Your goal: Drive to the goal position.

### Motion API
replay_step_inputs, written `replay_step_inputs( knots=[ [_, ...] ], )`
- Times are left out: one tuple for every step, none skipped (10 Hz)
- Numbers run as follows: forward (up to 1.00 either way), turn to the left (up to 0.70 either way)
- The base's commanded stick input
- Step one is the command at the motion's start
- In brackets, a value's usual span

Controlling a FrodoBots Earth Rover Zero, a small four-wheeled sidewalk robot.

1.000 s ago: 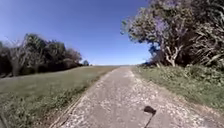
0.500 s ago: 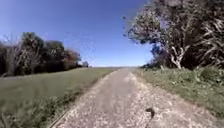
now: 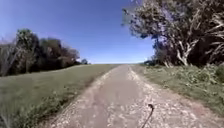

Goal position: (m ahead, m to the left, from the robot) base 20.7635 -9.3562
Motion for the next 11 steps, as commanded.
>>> replay_step_inputs(
  knots=[
    [1.0, 0.0],
    [1.0, 0.0],
    [1.0, 0.0],
    [1.0, 0.0],
    [1.0, 0.0],
    [1.0, 0.0],
    [1.0, 0.0],
    [1.0, 0.0],
    [1.0, 0.0],
    [1.0, 0.0],
    [1.0, 0.0]
  ],
)
